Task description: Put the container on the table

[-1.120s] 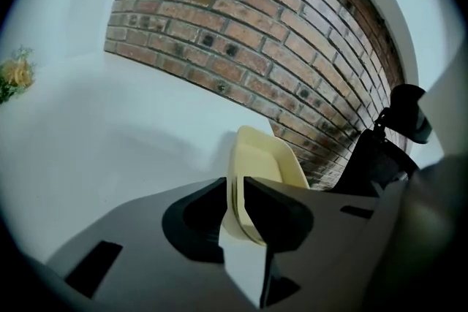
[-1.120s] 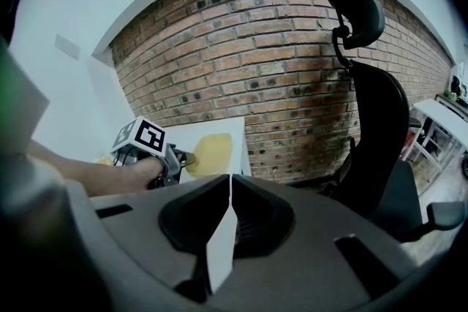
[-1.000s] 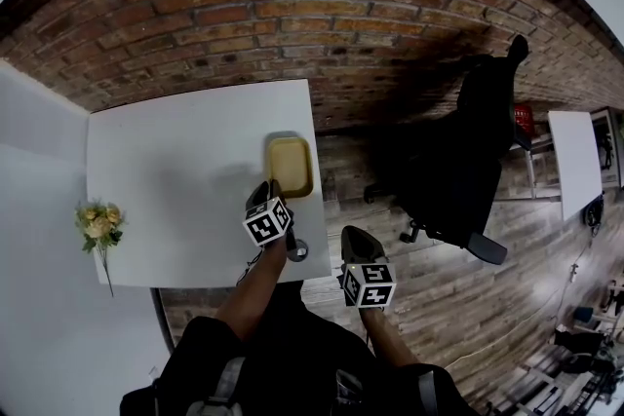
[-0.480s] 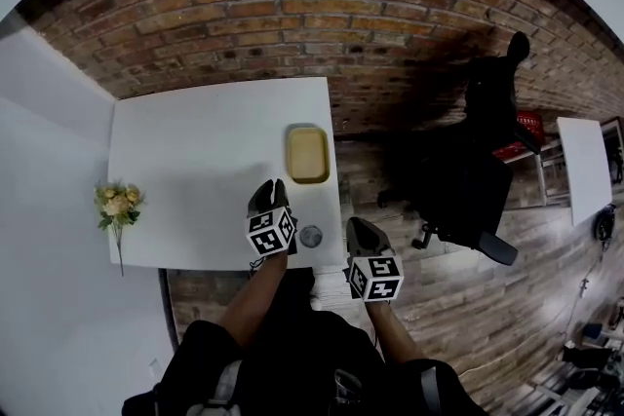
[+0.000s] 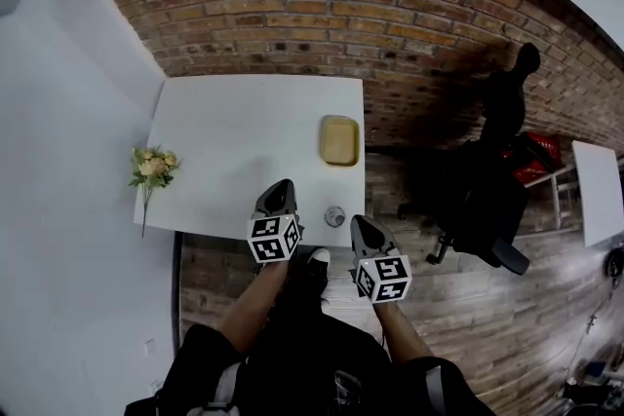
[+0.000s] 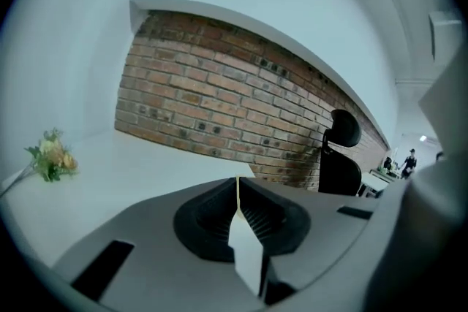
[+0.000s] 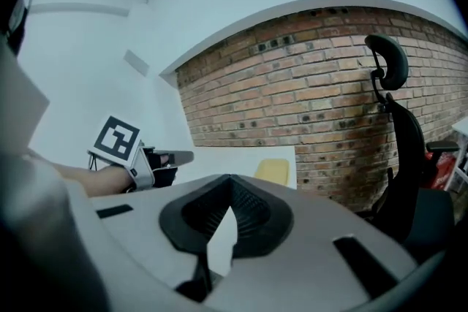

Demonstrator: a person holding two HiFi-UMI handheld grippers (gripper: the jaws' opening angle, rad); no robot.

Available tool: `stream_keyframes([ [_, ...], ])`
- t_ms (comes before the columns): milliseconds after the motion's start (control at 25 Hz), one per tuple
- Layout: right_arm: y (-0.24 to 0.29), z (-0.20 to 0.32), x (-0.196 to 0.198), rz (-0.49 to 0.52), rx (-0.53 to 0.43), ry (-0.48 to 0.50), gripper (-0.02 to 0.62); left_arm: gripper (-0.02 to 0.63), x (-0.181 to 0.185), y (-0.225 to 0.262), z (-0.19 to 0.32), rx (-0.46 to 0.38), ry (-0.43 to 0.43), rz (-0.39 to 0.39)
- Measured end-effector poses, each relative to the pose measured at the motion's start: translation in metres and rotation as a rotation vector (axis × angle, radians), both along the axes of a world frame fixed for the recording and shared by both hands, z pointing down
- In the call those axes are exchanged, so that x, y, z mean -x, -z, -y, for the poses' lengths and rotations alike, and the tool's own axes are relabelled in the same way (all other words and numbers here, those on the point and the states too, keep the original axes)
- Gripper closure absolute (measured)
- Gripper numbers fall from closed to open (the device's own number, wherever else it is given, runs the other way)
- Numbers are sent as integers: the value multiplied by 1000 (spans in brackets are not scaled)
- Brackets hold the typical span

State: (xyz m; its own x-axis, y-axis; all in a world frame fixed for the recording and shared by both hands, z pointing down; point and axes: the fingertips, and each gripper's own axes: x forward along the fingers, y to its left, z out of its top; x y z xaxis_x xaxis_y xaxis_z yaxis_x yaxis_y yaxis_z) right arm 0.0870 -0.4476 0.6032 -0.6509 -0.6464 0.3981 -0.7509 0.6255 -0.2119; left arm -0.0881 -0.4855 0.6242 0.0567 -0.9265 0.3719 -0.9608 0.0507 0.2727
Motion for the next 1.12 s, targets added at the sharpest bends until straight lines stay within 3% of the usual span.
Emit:
stream_keyframes([
  [560, 44, -74, 20, 39, -99, 20, 572, 583, -6, 73, -115, -91, -117, 200],
  [1120, 45, -131, 25, 8, -115, 18, 572, 583, -12, 69, -178, -104, -171, 205],
])
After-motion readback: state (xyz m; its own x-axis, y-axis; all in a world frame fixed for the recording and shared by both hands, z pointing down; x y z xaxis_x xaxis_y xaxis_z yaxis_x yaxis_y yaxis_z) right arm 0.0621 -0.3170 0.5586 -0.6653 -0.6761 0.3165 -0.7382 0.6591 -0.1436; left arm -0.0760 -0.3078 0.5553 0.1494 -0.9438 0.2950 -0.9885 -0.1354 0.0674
